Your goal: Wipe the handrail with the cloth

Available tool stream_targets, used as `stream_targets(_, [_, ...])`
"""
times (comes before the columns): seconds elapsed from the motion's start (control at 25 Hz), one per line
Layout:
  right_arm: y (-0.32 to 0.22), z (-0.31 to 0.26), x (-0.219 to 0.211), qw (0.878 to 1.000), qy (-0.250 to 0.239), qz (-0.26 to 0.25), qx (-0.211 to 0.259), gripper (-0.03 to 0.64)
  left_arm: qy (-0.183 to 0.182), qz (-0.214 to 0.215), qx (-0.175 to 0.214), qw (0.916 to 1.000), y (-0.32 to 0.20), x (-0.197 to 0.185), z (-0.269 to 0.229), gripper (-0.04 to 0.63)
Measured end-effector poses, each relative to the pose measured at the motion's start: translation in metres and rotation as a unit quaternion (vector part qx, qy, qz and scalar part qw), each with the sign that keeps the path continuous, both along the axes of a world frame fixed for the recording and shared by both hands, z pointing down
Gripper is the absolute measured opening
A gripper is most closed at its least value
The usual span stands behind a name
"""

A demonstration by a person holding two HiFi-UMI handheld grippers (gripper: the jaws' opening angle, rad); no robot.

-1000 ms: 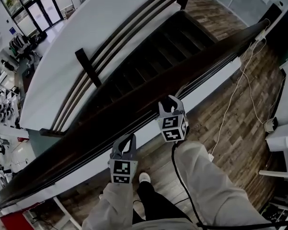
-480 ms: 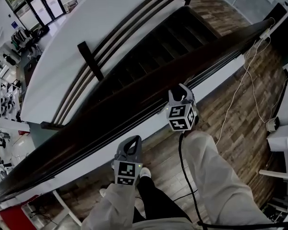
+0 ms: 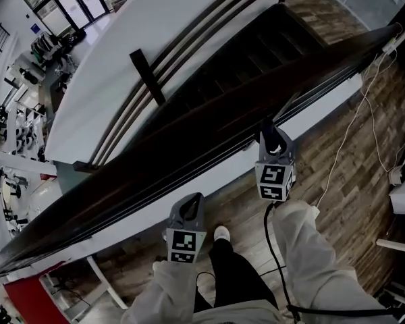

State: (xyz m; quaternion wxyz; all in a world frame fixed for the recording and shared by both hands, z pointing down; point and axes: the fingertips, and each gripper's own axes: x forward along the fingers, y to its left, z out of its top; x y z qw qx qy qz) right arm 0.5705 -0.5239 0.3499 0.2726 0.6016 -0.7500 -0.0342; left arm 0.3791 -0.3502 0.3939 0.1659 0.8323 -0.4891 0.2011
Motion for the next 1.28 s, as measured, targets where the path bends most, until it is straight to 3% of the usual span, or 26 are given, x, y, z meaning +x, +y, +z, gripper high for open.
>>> stream_targets(0.28, [0.098,0.035,-0.104,0.998,0.005,-0.045,-0.043,0.106,0.009,-0.054,0.01,0.9984,0.063,-0.09,0.005,0.0])
stream_targets(0.52, [0.204,0.08,-0.267,0.986,0.017,-0.138,-0.096,0.104,0.011,-0.137,0.005,0.9905,0.157,-0.225,0.025,0.0])
stream_targets(0.72, [0.31,0.123,-0.436,0.965,0.029,-0.227,-0.131,0.104,0.003,-0.24,-0.015,0.9708,0.265,-0.39,0.057,0.0])
stream_targets(0.96, [0.422,0.162,-0.636,0.929,0.024,-0.335,-0.158,0.104,-0.023,-0.344,-0.035,0.9379,0.395,-0.572,0.089,0.0])
stream_targets(1.12, [0.472,0.169,-0.743,0.908,0.012,-0.387,-0.162,0.104,-0.042,-0.386,-0.037,0.9207,0.434,-0.664,0.102,0.0])
stream_targets(1.28, [0.519,0.177,-0.841,0.892,-0.002,-0.423,-0.159,0.104,-0.045,-0.404,-0.022,0.9136,0.45,-0.735,0.115,0.0])
